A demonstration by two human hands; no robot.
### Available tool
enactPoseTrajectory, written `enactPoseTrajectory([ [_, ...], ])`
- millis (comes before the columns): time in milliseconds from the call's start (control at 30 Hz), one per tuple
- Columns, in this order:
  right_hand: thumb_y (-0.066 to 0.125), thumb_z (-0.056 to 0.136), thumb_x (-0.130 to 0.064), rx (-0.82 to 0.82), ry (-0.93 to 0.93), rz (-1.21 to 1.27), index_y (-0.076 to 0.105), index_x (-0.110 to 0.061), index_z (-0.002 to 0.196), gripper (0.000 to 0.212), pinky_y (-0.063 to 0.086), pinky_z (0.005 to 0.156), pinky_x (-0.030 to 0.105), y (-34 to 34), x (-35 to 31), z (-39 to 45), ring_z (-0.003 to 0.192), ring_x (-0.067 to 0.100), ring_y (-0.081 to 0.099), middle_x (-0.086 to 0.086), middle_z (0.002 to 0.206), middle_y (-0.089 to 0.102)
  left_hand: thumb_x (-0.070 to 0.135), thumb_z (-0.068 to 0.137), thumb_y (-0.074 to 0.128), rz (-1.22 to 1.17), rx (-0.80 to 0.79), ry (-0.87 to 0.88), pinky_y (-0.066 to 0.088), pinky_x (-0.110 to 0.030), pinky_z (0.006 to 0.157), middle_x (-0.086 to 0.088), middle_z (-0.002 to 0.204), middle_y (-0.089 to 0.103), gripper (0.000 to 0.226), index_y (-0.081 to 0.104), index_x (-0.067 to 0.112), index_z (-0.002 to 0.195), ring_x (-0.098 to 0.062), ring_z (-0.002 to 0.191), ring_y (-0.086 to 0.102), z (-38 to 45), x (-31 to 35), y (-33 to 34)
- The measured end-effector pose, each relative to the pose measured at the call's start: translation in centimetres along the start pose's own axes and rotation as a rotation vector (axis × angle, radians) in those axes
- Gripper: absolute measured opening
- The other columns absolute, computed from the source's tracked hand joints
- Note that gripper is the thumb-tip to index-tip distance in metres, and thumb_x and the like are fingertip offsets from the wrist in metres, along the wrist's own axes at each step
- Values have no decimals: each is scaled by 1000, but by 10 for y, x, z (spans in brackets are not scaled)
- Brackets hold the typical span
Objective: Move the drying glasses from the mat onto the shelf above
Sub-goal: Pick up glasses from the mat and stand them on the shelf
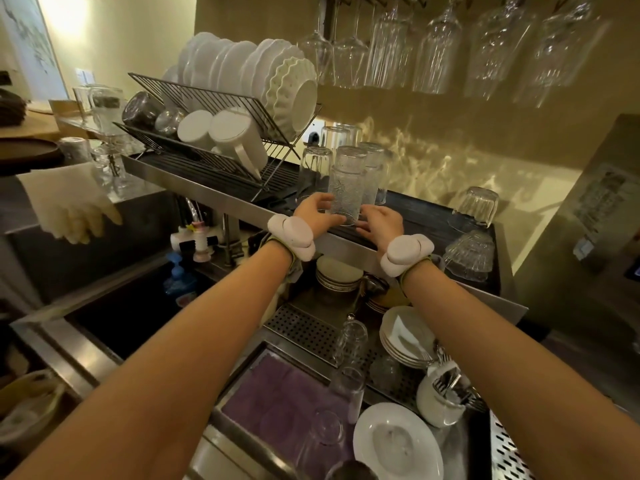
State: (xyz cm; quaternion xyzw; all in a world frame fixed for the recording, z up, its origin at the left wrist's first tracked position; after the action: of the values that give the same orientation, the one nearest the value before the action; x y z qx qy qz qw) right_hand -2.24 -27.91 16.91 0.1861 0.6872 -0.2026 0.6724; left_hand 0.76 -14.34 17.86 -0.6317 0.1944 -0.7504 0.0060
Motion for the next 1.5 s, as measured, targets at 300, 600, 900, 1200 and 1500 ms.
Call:
enactPoseTrajectory([
  [300, 56, 87, -9, -166, 89, -185, 55, -6, 129, 42, 49, 91, 33, 13, 2, 9, 120, 26, 53, 10, 137, 53, 2, 86, 59, 42, -114, -63, 29, -36, 113, -12, 155, 24, 74, 19, 7, 148, -26, 143, 26, 12, 11, 11],
  [600, 53, 89, -7, -79, 59, -95, 58, -3, 121, 32, 56, 85, 34, 6, 4, 9, 103, 24, 62, 15, 121, 60, 0, 83, 62, 52, -45, 7, 35, -37, 111, -10, 146, 42, 65, 36, 8, 142, -25, 136, 39, 21, 0, 5],
  [900, 50, 89, -11, -165, -198, -71, 67, -18, 72, 25, 56, 54, 25, 11, -7, -26, 65, 16, 67, 10, 82, 69, 17, 88, 61, -181, 19, 65, 50, -16, 55, 2, 79, 61, 26, 60, 4, 110, -9, 70, 59, -11, -20, 7],
  [1200, 55, 90, -12, -334, 62, 21, 67, 1, 108, 25, 60, 68, 30, 26, 61, -58, 90, 23, 64, 12, 97, 65, 6, 85, 58, -266, -6, -53, 49, -15, 49, 0, 73, 63, 19, 57, 22, 76, -8, 66, 61, -46, -75, 23],
  [1500, 52, 92, -17, -270, 310, -126, 69, -2, 105, 26, 50, 47, 17, -3, 145, -67, 63, 9, 65, 10, 89, 70, -4, 78, 66, -173, -255, -277, 53, -37, 84, -18, 109, 62, 33, 51, 10, 104, -28, 102, 60, -79, -145, 68],
])
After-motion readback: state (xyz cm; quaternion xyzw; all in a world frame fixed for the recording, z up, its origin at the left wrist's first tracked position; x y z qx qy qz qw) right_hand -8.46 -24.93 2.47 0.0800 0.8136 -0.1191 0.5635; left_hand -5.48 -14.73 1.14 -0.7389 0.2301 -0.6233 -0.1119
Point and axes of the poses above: each hand's wrist, its own z-axis towards the middle knuckle, its own y-axis out of the palm, x = y × z, the point moved 5 cm from there along z, towards the middle knuckle
